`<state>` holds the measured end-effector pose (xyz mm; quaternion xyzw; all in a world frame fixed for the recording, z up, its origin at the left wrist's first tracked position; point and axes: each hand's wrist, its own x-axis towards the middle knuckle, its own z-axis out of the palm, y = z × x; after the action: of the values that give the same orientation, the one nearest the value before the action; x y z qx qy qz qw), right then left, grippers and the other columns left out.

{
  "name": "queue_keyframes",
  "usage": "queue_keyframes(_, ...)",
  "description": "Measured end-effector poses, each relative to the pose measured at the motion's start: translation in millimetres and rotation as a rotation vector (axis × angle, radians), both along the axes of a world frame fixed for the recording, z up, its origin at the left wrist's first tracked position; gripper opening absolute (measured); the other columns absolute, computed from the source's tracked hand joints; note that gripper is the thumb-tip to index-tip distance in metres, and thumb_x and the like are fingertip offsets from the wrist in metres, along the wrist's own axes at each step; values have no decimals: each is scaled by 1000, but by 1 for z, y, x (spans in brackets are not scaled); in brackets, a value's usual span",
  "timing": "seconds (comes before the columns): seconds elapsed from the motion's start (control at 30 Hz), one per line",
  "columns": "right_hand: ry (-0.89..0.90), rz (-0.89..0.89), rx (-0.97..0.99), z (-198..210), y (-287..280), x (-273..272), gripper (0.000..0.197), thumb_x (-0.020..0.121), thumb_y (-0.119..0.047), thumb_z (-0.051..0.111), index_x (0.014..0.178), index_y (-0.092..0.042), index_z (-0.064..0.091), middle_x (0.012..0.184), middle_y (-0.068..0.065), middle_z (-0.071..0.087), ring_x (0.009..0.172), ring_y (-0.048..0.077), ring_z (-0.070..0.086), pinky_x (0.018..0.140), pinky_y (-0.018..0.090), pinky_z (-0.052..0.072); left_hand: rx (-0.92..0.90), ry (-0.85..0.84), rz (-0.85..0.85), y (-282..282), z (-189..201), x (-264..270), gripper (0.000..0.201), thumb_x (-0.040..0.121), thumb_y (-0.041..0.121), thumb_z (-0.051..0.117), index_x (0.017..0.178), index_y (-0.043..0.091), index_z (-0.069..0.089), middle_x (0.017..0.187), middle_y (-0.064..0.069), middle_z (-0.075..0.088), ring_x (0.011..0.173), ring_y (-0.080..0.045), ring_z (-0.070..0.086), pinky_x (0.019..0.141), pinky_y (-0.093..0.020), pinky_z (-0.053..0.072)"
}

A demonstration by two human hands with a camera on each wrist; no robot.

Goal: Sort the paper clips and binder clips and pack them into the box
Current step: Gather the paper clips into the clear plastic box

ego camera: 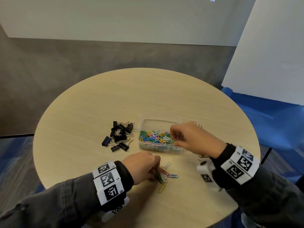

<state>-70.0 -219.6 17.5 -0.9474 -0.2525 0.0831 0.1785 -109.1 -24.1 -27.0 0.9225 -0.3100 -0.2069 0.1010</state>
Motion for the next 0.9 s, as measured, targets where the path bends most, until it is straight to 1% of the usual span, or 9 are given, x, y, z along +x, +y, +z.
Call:
queue_keyframes(0.07,-96,-79,83,5,-4,10,14,84,-11,70,88,-19,60,80,-4,63,69,7,56,65,20,43,20,9,14,0,0,-1,30,87,23,64,114,13,58,113,-8,61,101,-26,59,83,-35,48)
queue_keyframes(0.13,-148,-96,79,5,-4,13,17,83,-18,72,96,-19,62,93,-2,65,84,9,57,76,27,50,52,8,10,0,-1,-1,28,88,22,63,114,13,59,113,-9,61,102,-27,58,87,-36,49)
queue_keyframes(0.2,-156,-59,25,2,-1,7,24,80,-28,74,100,-22,63,102,-5,63,92,7,53,84,26,48,65,8,-3,1,-1,1,24,90,20,61,113,13,62,113,-9,60,103,-27,57,87,-35,47)
queue_keyframes(0.3,-13,118,-22,-5,9,-15,27,76,-33,77,98,-24,64,96,-12,57,83,0,50,74,15,41,60,1,-25,2,-1,2,18,90,15,60,108,14,64,113,-8,58,102,-25,56,82,-32,43)
queue_keyframes(0.4,145,229,-140,-23,17,-32,41,71,-30,80,107,-20,62,98,-8,53,89,9,50,75,24,46,81,-42,-20,1,-2,0,18,92,12,55,108,16,62,114,-7,53,101,-26,56,79,-34,43)
queue_keyframes(0.47,172,222,-216,-34,19,-34,44,69,-27,81,106,-20,59,100,-5,50,88,12,47,72,27,43,106,-67,-32,0,-2,-2,20,94,13,51,112,15,59,115,-8,52,101,-27,55,77,-34,43)
queue_keyframes(0.57,163,209,-165,-42,18,-32,30,71,-20,77,97,-19,61,90,-5,56,78,12,50,63,24,39,115,-93,-50,0,-4,-2,22,93,11,48,113,12,55,115,-10,52,103,-28,54,74,-33,40)
queue_keyframes(0.7,277,174,-88,-42,15,-31,16,76,-13,75,89,-18,67,82,0,71,72,12,65,67,25,51,90,-71,-50,3,-3,0,19,92,11,48,109,11,55,114,-9,55,104,-28,54,78,-34,41)
queue_keyframes(0.9,240,178,-135,-39,9,-32,10,81,-13,68,88,-19,72,89,-6,53,85,14,58,71,28,46,31,17,-41,6,3,5,19,93,11,47,111,11,53,113,-8,58,104,-25,54,85,-35,44)
